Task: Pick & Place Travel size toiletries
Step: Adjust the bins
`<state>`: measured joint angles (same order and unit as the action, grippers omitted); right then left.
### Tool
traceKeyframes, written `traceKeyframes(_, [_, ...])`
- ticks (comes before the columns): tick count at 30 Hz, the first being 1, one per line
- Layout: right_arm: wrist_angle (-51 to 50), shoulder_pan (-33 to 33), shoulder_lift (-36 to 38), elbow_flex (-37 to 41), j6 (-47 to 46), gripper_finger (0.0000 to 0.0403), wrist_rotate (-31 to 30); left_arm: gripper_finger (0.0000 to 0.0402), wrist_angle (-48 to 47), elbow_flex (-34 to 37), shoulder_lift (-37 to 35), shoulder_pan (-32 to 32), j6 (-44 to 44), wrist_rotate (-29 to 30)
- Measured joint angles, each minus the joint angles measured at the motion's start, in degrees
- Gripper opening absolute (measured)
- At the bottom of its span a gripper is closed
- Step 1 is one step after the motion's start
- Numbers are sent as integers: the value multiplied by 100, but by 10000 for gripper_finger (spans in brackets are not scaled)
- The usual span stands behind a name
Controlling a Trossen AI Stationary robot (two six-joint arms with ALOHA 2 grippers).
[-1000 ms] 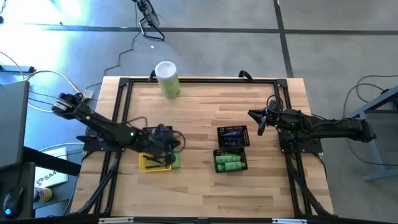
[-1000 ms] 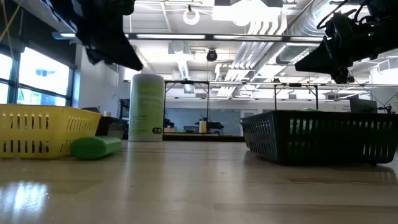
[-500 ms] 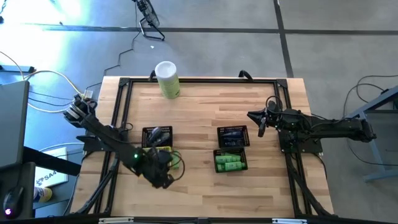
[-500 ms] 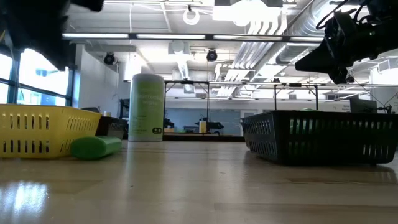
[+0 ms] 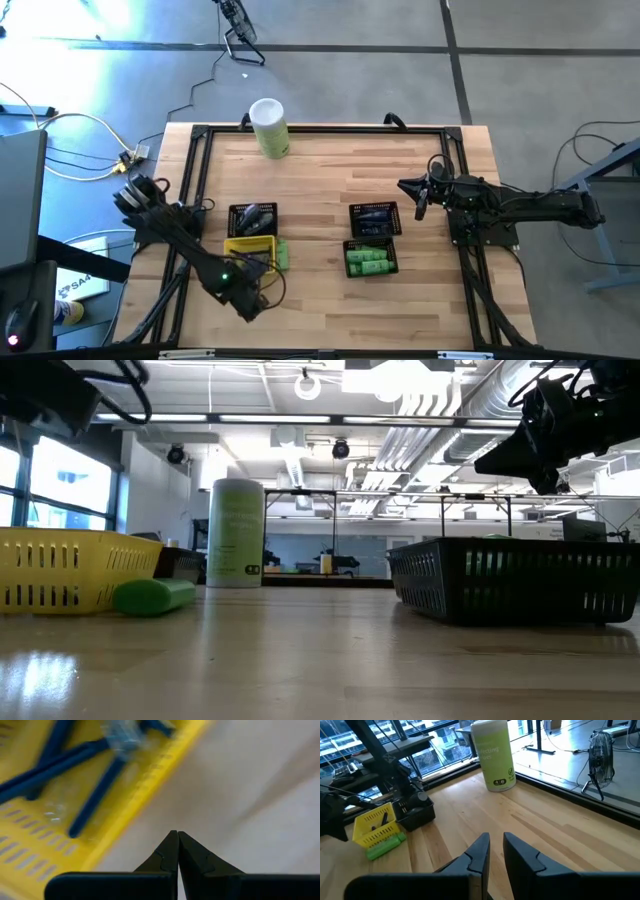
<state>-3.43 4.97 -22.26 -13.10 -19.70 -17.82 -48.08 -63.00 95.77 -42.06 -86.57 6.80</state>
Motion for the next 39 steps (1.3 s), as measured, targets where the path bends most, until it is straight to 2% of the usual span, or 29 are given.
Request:
traceKeyframes(9, [1, 0, -1, 0, 2, 46, -2, 1, -404, 2, 220, 4, -381, 742])
traceKeyframes(21, [2, 0, -2, 0, 2, 46, -2, 1, -719, 2, 501, 7, -449, 1339])
traceKeyframes(28, [3, 0, -2, 0, 2, 46, -2, 1, -1268, 7, 500, 9, -712, 1618])
traceKeyframes(32, [3, 0, -2, 0, 2, 46, -2, 1, -1414, 7, 500, 9, -721, 2114])
traceKeyframes(39, [2, 0, -2, 0, 2, 46, -2, 1, -1196, 275, 494, 206, -671, 2032])
